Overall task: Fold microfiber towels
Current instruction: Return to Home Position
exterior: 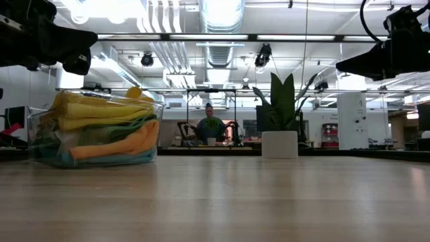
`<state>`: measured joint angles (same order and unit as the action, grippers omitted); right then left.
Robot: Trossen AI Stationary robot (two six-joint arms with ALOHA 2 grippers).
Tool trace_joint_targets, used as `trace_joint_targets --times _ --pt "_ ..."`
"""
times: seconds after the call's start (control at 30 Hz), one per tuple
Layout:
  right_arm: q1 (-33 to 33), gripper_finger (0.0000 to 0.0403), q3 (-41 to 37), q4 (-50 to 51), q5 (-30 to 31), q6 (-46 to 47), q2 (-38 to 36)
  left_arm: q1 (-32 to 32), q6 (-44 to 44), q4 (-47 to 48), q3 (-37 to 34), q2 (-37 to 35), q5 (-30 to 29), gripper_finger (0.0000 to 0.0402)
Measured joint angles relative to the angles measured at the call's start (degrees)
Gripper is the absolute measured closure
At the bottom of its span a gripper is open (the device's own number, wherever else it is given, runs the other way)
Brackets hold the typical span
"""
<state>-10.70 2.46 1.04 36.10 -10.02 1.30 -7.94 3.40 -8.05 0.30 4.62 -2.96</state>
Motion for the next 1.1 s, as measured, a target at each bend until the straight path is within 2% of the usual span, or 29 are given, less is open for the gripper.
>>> trace_joint_targets --times 1.1 --pt "0.00 0.0322 0.00 -0.04 -0.04 0.00 0.00 0.00 -0.01 -0.02 -0.04 0.22 -0.04 0.0398"
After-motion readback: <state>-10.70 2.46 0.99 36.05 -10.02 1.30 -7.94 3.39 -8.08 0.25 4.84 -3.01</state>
